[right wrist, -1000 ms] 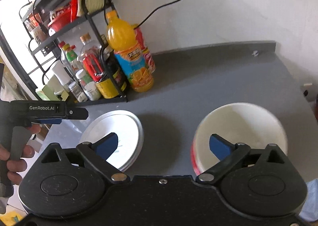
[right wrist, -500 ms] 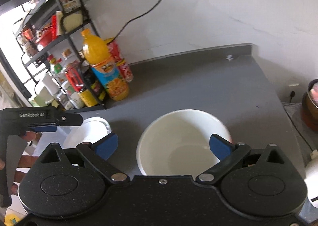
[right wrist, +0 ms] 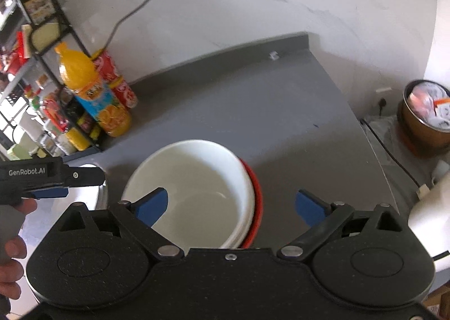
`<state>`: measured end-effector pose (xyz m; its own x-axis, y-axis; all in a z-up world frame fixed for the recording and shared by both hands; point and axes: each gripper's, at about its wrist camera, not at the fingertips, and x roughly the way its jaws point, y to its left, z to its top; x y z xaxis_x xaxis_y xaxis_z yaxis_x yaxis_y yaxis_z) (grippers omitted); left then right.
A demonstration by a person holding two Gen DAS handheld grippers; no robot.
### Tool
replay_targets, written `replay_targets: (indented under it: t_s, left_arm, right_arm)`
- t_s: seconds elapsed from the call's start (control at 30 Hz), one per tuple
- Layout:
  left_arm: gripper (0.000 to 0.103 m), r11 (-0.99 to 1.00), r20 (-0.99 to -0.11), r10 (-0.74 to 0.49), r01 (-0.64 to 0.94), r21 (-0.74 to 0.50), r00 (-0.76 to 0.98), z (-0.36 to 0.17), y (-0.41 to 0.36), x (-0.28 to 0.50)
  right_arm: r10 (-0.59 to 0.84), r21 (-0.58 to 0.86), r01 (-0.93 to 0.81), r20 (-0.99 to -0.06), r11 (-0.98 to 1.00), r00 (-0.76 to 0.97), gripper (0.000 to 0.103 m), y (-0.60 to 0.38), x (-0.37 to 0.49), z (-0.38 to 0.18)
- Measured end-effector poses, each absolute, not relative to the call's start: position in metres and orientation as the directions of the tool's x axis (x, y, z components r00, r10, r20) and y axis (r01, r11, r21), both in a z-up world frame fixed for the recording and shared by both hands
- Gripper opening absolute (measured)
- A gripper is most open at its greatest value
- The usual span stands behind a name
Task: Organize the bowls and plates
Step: 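Move both grippers to the red bowl holding the cream bowls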
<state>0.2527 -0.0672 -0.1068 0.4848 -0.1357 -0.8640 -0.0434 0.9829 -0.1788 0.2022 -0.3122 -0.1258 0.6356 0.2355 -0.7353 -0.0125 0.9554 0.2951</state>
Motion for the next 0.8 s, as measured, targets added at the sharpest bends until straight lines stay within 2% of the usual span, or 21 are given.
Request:
replay_targets:
  t_s: [0.17, 0.3, 0.53, 0.8]
  left_arm:
    - [0.102, 0.988, -0.881, -0.109, -0.048, -0.148, 0.461, -0.122, -0.083, 0.261]
    - [0.100, 0.991, -0.892, -0.100, -0.039, -0.131, 0.441, -0.135, -0.090, 0.267]
    - [0.098, 0.993, -0.915, -0.103, -0.021, -0.120, 0.390, -0.160, -0.097, 0.273]
    - [0.063, 0.984, -0.933, -0.136, -0.062, -0.166, 0.334, -0.178, -0.092, 0.279]
  right_arm:
    - [0.258, 0.328, 0.015, -0.769, 0.945, 0.585, 0.086, -0.319, 0.212, -0.145]
    - [0.291, 0.367, 0.034, -0.790, 0.930, 0.540, 0.073, -0.323, 0.221, -0.160]
    - [0.307, 0.376, 0.050, -0.819, 0.925, 0.484, 0.062, -0.318, 0.234, -0.179]
    - [0.314, 0.376, 0.049, -0.832, 0.925, 0.457, 0.055, -0.316, 0.237, -0.185]
